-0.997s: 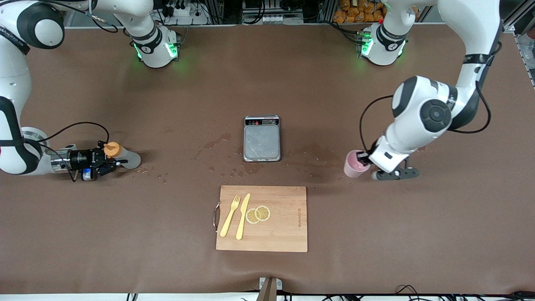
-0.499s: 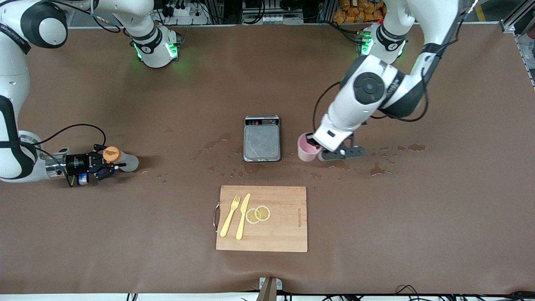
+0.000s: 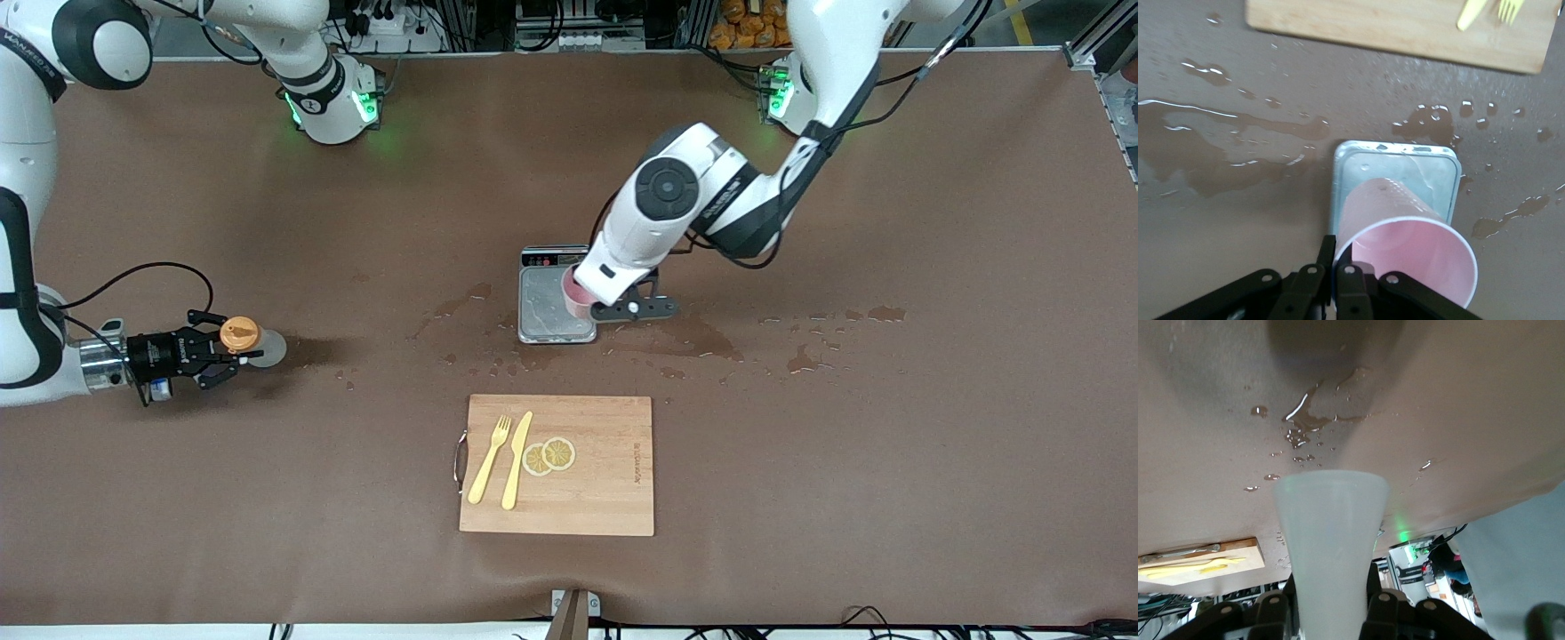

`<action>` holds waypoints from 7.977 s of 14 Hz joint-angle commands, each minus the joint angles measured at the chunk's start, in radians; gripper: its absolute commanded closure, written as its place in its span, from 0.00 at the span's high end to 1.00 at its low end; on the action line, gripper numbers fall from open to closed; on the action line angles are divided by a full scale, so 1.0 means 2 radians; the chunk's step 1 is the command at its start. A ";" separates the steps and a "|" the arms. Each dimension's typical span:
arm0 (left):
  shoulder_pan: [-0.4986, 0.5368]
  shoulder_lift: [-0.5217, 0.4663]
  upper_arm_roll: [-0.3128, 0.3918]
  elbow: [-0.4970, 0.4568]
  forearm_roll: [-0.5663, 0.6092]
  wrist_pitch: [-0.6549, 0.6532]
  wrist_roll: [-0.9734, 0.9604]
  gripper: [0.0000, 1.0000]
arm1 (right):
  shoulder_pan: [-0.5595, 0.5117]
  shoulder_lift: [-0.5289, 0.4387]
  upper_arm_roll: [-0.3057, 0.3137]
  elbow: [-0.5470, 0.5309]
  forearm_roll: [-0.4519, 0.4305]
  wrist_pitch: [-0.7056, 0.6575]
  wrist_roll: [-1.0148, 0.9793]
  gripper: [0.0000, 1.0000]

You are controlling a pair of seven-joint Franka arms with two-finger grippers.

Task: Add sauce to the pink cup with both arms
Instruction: 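Carry the pink cup with the left gripper onto the metal tray, then release the cup and raise the left gripper while the right gripper brings the bottle, then tilt the bottle over the pink cup with the right gripper to squeeze sauce, then carry the bottle back and lower it to the table with the right gripper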

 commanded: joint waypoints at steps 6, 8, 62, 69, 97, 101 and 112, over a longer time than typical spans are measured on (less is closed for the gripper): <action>-0.035 0.072 0.007 0.050 0.042 0.004 -0.016 0.00 | 0.039 -0.050 -0.003 0.011 -0.040 -0.006 0.076 0.37; -0.039 0.076 0.007 0.050 0.041 0.003 -0.027 0.00 | 0.053 -0.062 -0.004 0.013 -0.060 -0.005 0.091 0.37; 0.169 -0.293 0.166 0.051 -0.015 -0.337 0.379 1.00 | 0.527 -0.084 -0.005 0.093 -0.426 -0.066 0.740 0.24; 0.175 -0.293 0.168 0.051 -0.025 -0.335 0.387 1.00 | 0.532 -0.070 -0.005 0.097 -0.445 -0.084 0.740 0.00; 0.174 -0.295 0.161 0.051 -0.020 -0.335 0.385 1.00 | 0.421 -0.105 0.000 0.118 -0.324 -0.048 0.661 0.00; 0.174 -0.295 0.167 0.051 -0.018 -0.335 0.386 1.00 | 0.394 -0.107 0.000 0.117 -0.287 -0.030 0.617 0.00; 0.170 -0.295 0.149 0.050 -0.018 -0.336 0.379 1.00 | 0.182 -0.167 -0.001 0.030 -0.065 -0.027 0.329 0.00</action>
